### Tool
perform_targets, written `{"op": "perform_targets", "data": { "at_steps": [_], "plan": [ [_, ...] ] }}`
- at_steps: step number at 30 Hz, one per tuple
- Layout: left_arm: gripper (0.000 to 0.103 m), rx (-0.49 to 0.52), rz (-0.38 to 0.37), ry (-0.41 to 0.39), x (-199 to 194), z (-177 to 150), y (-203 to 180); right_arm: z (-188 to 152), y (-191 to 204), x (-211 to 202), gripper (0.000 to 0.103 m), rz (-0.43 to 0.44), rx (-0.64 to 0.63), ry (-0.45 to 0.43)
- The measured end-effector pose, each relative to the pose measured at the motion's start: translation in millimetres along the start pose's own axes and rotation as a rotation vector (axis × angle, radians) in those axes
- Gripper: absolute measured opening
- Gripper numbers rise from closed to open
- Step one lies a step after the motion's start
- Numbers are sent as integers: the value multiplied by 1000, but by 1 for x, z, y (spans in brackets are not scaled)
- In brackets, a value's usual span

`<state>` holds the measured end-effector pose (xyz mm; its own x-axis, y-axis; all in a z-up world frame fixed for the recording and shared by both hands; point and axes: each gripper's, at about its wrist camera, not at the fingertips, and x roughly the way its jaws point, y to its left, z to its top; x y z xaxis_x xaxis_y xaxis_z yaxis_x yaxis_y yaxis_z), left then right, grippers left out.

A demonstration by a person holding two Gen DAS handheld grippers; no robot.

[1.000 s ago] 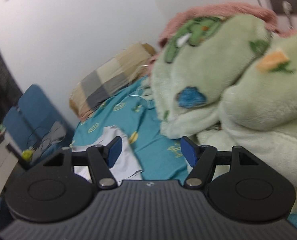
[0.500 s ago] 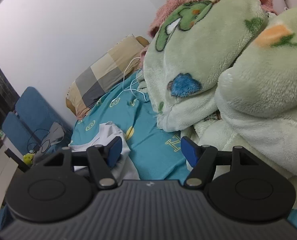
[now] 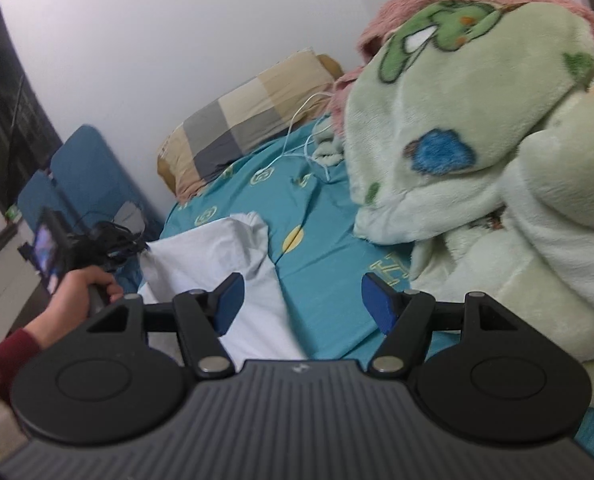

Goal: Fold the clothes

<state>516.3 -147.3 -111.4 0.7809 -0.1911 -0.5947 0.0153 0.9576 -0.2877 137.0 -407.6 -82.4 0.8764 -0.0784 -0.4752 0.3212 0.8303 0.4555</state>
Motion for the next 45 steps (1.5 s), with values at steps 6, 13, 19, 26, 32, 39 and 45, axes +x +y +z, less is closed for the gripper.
{"op": "perform_targets", "data": {
  "at_steps": [6, 13, 19, 26, 32, 39, 45],
  "plan": [
    [18, 7, 22, 117, 30, -29, 27, -7, 15, 14, 68, 18, -71, 50],
    [52, 107, -8, 106, -29, -41, 16, -12, 30, 19, 68, 57, -147, 91],
    [60, 184, -61, 80, -142, -70, 1, -13, 44, 6, 68, 90, -231, 79],
    [64, 183, -125, 67, -274, -145, 7, 2, 27, -30, 67, 174, -169, 88],
    [64, 150, -186, 126, -331, -220, 28, 9, 15, -75, 68, 187, -175, 66],
    [63, 127, -364, 202, -325, -255, 16, -1, -9, -93, 68, 124, -82, 23],
    [56, 112, -524, 290, -303, -271, -21, 1, -26, -83, 68, 64, 11, -9]
  ]
}}
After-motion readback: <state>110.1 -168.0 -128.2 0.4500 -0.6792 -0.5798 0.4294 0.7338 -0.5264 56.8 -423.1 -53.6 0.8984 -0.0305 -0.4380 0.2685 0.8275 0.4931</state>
